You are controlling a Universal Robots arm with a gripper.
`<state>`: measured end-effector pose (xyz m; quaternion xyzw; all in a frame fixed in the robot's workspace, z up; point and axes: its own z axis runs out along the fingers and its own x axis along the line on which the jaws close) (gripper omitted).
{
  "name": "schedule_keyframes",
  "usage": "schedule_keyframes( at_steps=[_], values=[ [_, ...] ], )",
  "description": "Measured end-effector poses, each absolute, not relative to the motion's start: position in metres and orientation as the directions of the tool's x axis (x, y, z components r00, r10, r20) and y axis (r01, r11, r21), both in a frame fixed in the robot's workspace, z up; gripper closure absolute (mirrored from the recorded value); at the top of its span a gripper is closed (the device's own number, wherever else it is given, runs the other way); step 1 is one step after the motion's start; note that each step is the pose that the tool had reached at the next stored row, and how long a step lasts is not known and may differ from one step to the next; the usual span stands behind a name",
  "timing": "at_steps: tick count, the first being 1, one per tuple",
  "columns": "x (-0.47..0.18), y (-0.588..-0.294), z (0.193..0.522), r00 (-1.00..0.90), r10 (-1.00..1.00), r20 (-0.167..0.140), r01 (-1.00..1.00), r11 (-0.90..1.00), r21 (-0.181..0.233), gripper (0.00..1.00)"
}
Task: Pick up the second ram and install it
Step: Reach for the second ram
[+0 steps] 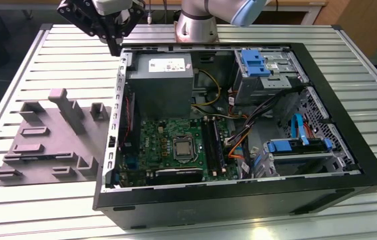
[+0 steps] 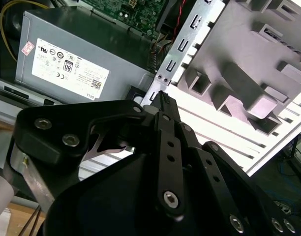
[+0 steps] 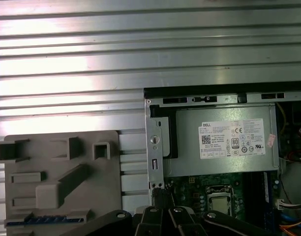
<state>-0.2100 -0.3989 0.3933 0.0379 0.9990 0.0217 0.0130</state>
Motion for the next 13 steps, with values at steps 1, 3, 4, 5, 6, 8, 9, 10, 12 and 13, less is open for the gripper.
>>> schedule_keyframes(
  at_steps=[1,3,4,5,6,8,9,10,12,13],
  values=[
    [-0.2102,-0.3989,0.3933,-0.997,0.076,-0.024,0.075,0.996,0.044,0.89],
    [-0.2106,-0.3989,0.3933,-0.997,0.076,-0.024,0.075,0.996,0.044,0.89],
    [-0.2108,-0.3989,0.3933,-0.997,0.076,-0.024,0.075,0.996,0.044,0.89],
    [-0.2110,-0.3989,0.3933,-0.997,0.076,-0.024,0.075,0.996,0.044,0.89],
    [-0.2112,-0.3989,0.3933,-0.997,0.076,-0.024,0.075,0.996,0.044,0.89],
    [-0.2115,-0.3989,0.3933,-0.997,0.076,-0.024,0.075,0.996,0.044,0.89],
    [-0.2118,-0.3989,0.3933,-0.997,0.076,-0.024,0.075,0.996,0.044,0.89],
    [-0.2120,-0.3989,0.3933,-0.997,0.076,-0.024,0.075,0.996,0.044,0.89],
    [-0.2123,-0.3989,0.3933,-0.997,0.076,-0.024,0.075,0.996,0.044,0.89],
    [-0.2125,-0.3989,0.3933,-0.997,0.076,-0.024,0.075,0.996,0.044,0.89]
  ],
)
